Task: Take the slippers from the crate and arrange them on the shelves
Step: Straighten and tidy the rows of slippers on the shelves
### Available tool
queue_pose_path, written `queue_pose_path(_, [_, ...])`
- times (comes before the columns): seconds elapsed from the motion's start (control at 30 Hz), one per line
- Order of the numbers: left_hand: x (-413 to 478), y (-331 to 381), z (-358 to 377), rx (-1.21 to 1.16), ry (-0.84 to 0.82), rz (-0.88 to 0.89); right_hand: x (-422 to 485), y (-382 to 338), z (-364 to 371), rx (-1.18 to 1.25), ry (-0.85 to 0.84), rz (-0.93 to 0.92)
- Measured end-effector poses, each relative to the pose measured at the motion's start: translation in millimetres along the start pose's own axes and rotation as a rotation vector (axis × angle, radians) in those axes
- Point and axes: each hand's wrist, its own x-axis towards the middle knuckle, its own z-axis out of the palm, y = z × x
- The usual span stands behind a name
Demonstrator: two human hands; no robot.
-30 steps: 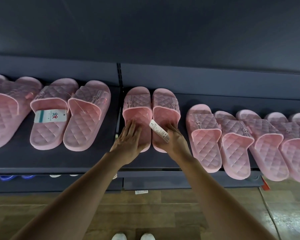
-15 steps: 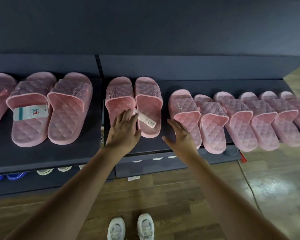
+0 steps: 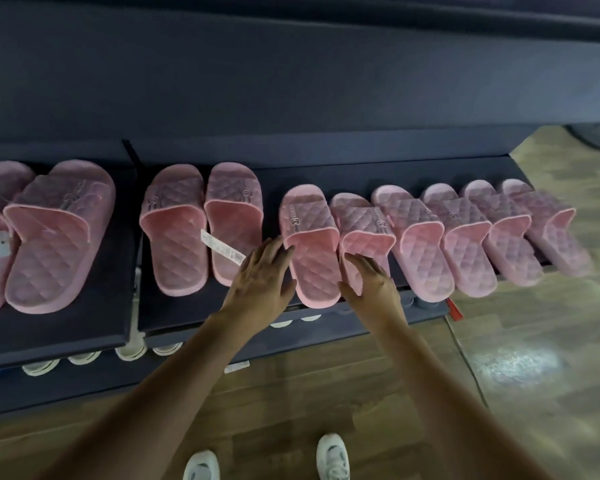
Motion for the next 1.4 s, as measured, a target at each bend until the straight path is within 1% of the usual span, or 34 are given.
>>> queue_pose_path(0.07, [10.6, 12.4, 8.8, 0.022, 0.012, -0.005, 6.9, 13.9, -3.4, 0.018, -0.014, -0.023])
queue_pose_path(0.23, [27.2, 40.1, 29.7, 0.059, 0.028, -0.103, 27.2, 43.5, -15.7, 0.025, -0.084, -0.079])
queue_pose_path(0.37, [32.4, 45.6, 46.1, 0.068, -0.090, -0.204, 41.3, 49.6, -21.2, 0.000, -0.247, -0.106])
queue_pose_path(0.43, [30.3, 45.8, 57.0, 0.042, -0.138, -0.231, 45.1, 48.6, -19.6, 0.015, -0.288, -0.133])
queue_pose_path(0.57, [27.4, 52.9, 68.9, -0.033, -0.147, -0.293, 51.2, 47.7, -14.8, -0.032, -0.282, -0.190])
queue_pose_path(0.7, [26.5, 50.8, 68.3, 0.025, -0.131, -0.247, 53.8, 46.2, -7.0, -0.162, -0.272, -0.214])
queue_pose_path(0.77, [24.1, 47.4, 68.5, 0.019, -0.098, -0.224, 53.0, 45.1, -1.3, -0.139, -0.228, -0.204])
queue_pose_path(0.9, [22.0, 41.1, 73.6, -0.008, -0.106, -0.201, 54.0, 43.8, 7.0, -0.025, -0.116, -0.183])
queue_pose_path(1.07, [13.9, 35.6, 62.3, 0.046, -0.098, -0.113, 53.3, 37.7, 12.4, -0.001, -0.124, -0.084])
queue_pose_path(1.13, [10.0, 32.0, 58.2, 0.069, -0.079, -0.094, 53.7, 36.8, 11.6, 0.080, -0.096, -0.036])
queue_pose_path(1.2, [8.7, 28.8, 57.2, 0.088, -0.066, -0.067, 53.9, 34.2, 8.4, 0.225, -0.087, 0.019])
queue_pose_path(1.33, [11.6, 29.5, 59.0, 0.105, -0.059, -0.074, 58.9, 27.0, 0.0, 0.508, -0.193, 0.129])
queue_pose_path(1.4, [12.3, 29.6, 59.8, 0.110, -0.021, -0.084, 63.9, 26.2, -7.5, 0.689, -0.205, 0.198])
